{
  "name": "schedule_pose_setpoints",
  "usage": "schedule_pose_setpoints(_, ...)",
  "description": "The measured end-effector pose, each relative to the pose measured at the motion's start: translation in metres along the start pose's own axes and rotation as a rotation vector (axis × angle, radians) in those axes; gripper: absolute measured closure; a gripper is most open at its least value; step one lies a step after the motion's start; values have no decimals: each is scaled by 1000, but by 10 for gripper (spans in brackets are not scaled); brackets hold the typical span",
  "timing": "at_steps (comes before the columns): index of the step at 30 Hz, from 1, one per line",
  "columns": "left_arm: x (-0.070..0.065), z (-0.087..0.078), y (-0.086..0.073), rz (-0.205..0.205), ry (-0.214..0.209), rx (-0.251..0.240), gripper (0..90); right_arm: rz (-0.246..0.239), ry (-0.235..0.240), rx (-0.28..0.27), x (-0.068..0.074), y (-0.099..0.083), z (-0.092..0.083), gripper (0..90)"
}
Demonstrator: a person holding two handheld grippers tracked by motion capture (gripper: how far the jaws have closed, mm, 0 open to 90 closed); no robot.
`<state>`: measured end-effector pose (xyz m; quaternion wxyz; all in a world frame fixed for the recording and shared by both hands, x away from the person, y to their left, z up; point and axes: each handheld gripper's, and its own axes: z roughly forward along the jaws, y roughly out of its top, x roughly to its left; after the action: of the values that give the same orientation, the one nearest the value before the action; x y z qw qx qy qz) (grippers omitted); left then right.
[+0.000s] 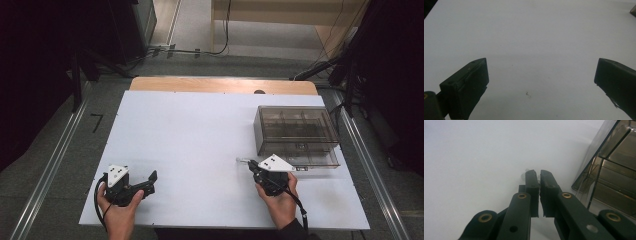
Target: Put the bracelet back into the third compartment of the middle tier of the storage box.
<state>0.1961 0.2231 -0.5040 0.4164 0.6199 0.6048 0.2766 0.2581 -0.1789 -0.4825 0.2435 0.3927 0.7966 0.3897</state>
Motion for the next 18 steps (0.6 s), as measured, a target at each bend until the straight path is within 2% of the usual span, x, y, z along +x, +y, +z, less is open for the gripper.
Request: schedule_pose_setpoints(18, 0, -1, 0, 0, 3, -4, 0, 13, 17, -59, -1, 10, -15, 834)
